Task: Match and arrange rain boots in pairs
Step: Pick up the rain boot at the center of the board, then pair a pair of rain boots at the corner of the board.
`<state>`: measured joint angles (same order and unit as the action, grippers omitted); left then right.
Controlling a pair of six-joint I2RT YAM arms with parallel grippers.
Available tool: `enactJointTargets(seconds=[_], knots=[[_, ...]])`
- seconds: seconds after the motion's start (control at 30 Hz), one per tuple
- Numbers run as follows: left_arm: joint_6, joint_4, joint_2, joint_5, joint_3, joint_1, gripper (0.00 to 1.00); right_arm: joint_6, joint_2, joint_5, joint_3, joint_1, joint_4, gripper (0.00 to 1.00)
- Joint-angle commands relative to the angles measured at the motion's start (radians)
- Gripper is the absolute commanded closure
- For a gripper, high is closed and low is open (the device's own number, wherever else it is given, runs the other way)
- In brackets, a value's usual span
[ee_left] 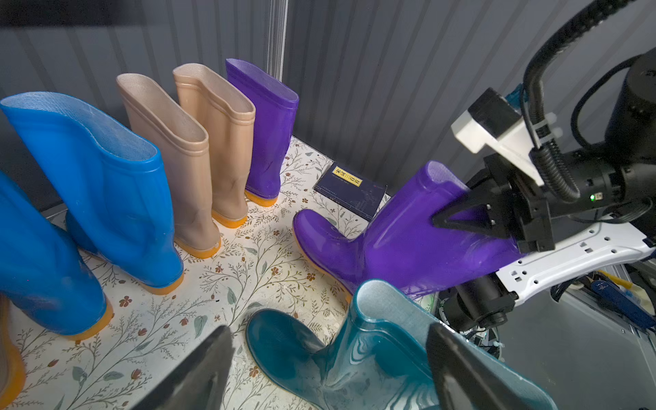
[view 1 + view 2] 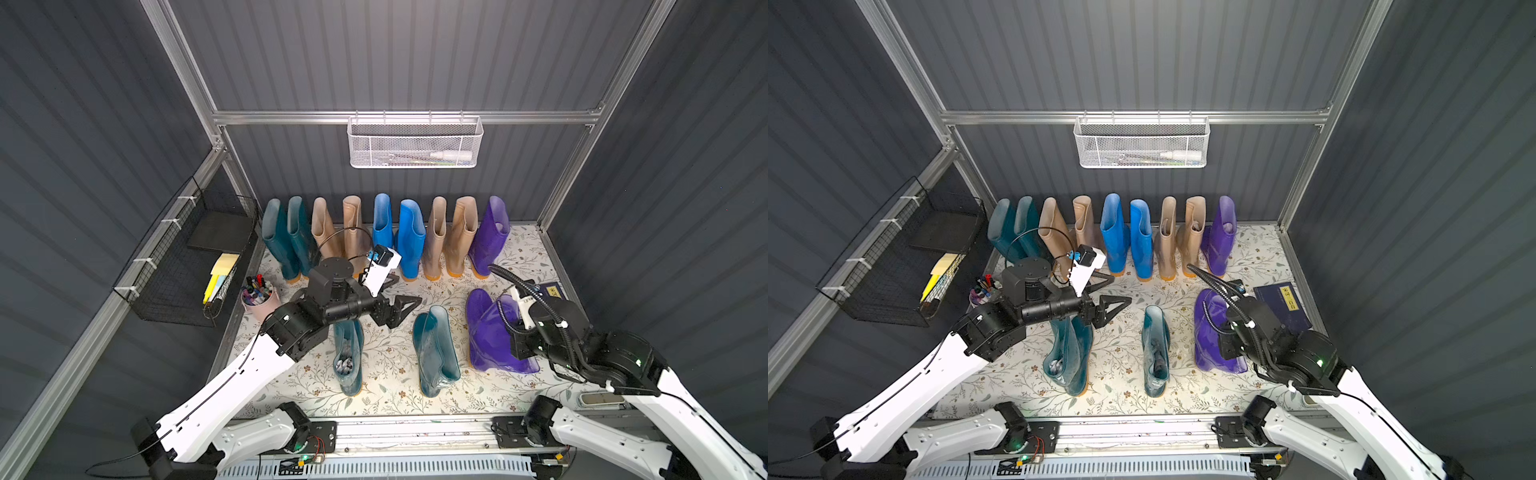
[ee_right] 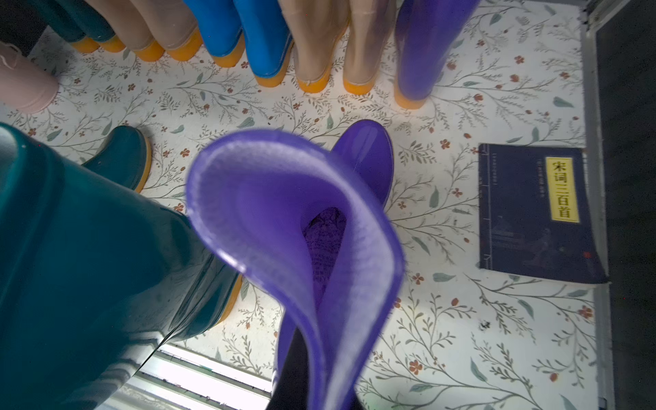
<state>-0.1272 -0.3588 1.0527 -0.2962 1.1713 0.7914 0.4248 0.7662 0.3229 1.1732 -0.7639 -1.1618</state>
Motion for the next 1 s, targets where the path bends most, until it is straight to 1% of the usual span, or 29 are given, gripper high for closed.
enactJointTargets(seconds=[0.0, 0.27, 0.37, 0.47, 0.6, 0.67, 0.8, 0.97], knots=[[-0.014, -0.013, -0.02, -0.004, 0.019, 0.003, 0.13, -0.05, -0.016, 0.1, 0.053, 0.046, 0.044, 1.0], [-0.015, -0.023, -0.026, -0.007, 0.025, 0.003, 0.13, -0.143, 0.02, 0.05, 0.049, 0.251, 0.088, 1.0], [-0.019, -0.019, -0.031, -0.014, 0.019, 0.002, 0.13, -0.19, 0.042, -0.001, 0.048, 0.338, 0.13, 1.0], [-0.025, -0.021, -0.036, -0.016, 0.015, 0.003, 0.13, -0.241, 0.065, -0.07, 0.037, 0.446, 0.188, 1.0], [-0.034, -0.027, -0.046, -0.012, 0.012, 0.003, 0.13, -0.301, 0.123, -0.174, 0.046, 0.593, 0.259, 1.0], [-0.036, -0.033, -0.051, -0.01, 0.01, 0.003, 0.13, -0.327, 0.16, -0.212, 0.065, 0.644, 0.29, 1.0], [-0.04, -0.042, -0.063, -0.002, 0.002, 0.003, 0.13, -0.39, 0.253, -0.22, 0.116, 0.704, 0.35, 1.0], [-0.049, -0.049, -0.084, 0.005, -0.008, 0.003, 0.13, -0.445, 0.373, -0.237, 0.159, 0.752, 0.438, 1.0]])
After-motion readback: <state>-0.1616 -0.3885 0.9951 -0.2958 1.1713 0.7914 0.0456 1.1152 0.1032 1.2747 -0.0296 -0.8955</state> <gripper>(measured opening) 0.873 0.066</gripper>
